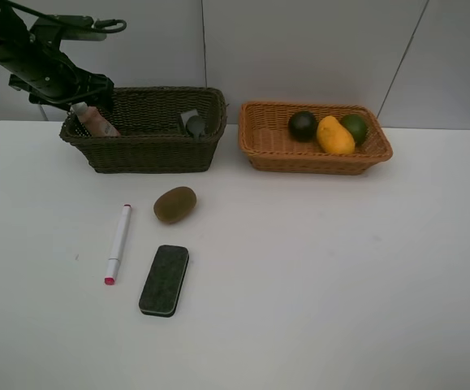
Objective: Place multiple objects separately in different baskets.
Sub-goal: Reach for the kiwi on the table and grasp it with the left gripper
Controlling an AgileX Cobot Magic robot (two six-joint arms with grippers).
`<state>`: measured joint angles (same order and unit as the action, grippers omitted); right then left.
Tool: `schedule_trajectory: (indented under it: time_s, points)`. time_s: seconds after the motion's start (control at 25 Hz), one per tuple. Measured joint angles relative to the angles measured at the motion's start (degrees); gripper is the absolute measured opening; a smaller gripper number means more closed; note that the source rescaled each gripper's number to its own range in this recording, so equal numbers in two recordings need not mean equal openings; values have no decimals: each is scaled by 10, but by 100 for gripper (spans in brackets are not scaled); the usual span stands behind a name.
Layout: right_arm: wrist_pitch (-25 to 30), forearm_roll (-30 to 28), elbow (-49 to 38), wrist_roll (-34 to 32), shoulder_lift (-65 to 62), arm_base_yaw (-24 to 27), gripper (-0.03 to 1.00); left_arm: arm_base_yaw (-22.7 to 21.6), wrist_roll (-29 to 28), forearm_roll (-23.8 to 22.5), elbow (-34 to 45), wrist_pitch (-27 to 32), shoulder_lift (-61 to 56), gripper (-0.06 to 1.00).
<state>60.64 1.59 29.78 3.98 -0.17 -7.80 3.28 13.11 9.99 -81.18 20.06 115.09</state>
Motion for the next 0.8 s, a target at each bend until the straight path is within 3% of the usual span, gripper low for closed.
schedule_trajectory:
  time_s: [0.52, 0.8]
  points:
    - [0, 0, 0, 0, 0, 0, 100, 0, 7, 0, 0, 86, -50, 100]
    - [0, 0, 0, 0, 0, 0, 100, 3, 30, 0, 0, 187, -99, 100]
